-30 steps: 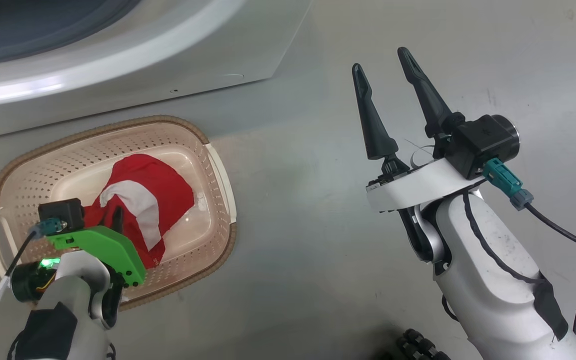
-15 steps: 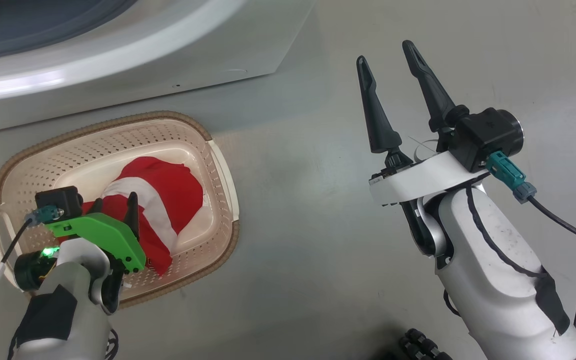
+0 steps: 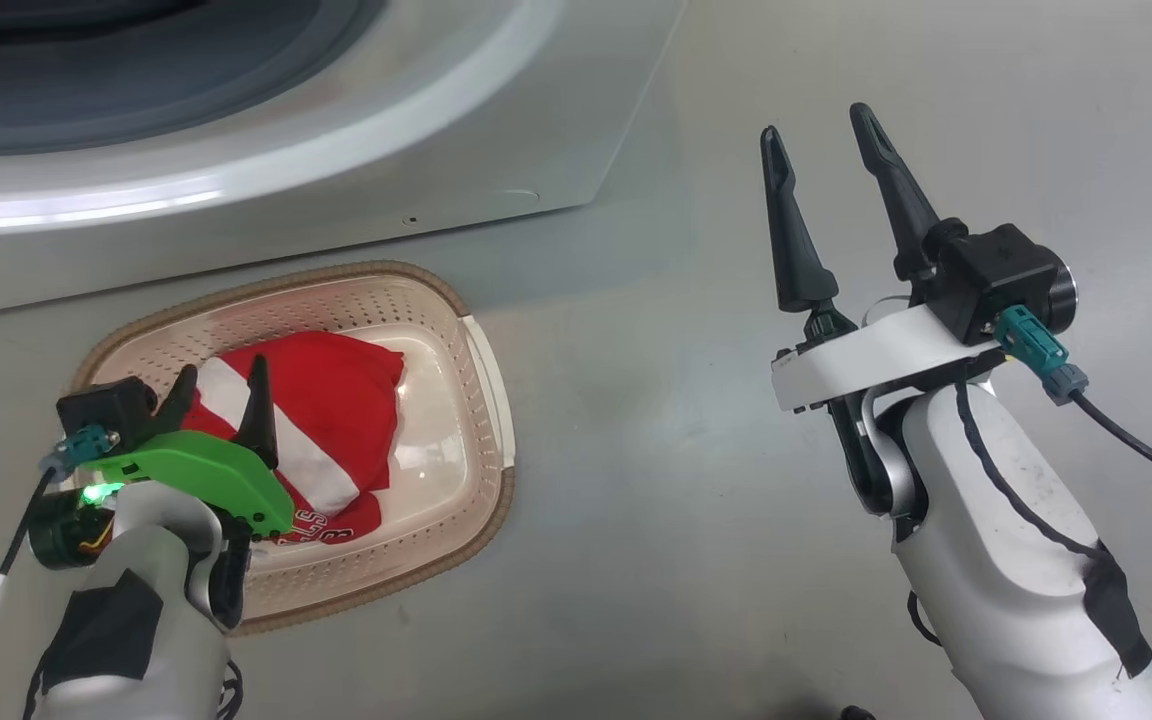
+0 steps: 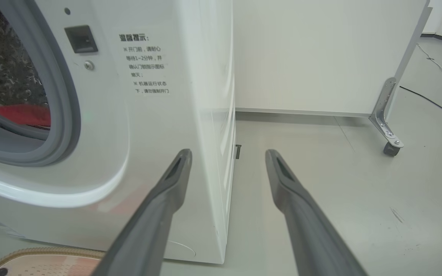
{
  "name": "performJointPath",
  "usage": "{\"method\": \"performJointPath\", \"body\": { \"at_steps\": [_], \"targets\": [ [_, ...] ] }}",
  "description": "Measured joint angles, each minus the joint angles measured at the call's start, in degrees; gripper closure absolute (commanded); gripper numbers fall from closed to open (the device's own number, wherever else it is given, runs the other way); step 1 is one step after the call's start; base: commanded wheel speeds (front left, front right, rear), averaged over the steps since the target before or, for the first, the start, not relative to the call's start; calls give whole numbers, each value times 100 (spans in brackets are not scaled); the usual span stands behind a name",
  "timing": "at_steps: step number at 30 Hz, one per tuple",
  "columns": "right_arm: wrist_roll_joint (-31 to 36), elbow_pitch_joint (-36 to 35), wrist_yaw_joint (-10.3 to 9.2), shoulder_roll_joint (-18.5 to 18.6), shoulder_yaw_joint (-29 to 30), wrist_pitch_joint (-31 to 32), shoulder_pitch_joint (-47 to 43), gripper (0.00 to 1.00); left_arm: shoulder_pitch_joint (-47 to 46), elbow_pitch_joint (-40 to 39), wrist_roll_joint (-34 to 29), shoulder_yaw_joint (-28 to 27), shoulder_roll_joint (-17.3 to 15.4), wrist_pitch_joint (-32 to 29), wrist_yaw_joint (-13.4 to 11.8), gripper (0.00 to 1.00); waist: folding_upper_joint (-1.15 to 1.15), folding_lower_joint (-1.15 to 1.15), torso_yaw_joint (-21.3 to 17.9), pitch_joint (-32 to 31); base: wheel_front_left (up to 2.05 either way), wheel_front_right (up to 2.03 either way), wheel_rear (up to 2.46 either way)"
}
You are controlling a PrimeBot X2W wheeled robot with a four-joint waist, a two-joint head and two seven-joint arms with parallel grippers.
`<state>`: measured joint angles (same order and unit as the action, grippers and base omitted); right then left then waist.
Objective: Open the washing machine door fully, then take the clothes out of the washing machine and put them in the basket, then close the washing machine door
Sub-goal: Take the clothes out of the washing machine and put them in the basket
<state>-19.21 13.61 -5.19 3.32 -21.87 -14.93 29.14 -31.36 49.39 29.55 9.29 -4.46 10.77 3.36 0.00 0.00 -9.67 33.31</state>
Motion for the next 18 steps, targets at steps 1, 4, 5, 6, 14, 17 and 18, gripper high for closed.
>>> {"method": "performJointPath", "body": {
  "at_steps": [1, 4, 5, 6, 14, 17, 18],
  "targets": [
    [33, 30, 0, 0, 33, 0, -43, 0, 0, -19, 0, -2, 8, 86, 4, 0, 0, 0, 31, -51, 0, 0, 0],
    [123, 116, 1, 1, 111, 0, -158, 0, 16, -107, 0, -1, 37, 245, 53, 0, 0, 0, 125, -211, 0, 0, 0],
    [130, 148, 2, 1, 124, 0, -185, 0, 27, -157, 1, -1, 46, 249, 59, 0, 0, 0, 156, -267, 0, 0, 0],
    [132, 170, 2, 0, 142, 0, -211, 0, 36, -201, 1, 1, 56, 281, 92, 0, 0, 0, 187, -327, 0, 0, 0],
    [177, 309, 38, 18, 314, 0, -467, 0, 178, -809, -193, 107, 112, 360, 156, 0, 0, -1, 437, -821, 0, 0, 0],
    [203, 370, 62, 16, 324, 0, -561, 0, 251, -1090, -360, 126, 82, 367, 156, 0, 0, -1, 521, -1013, 0, 0, 0],
    [214, 379, 70, 16, 332, 0, -593, 0, 269, -1178, -402, 122, 52, 367, 156, 0, 0, -1, 545, -1077, 0, 0, 0]
  ]
}}
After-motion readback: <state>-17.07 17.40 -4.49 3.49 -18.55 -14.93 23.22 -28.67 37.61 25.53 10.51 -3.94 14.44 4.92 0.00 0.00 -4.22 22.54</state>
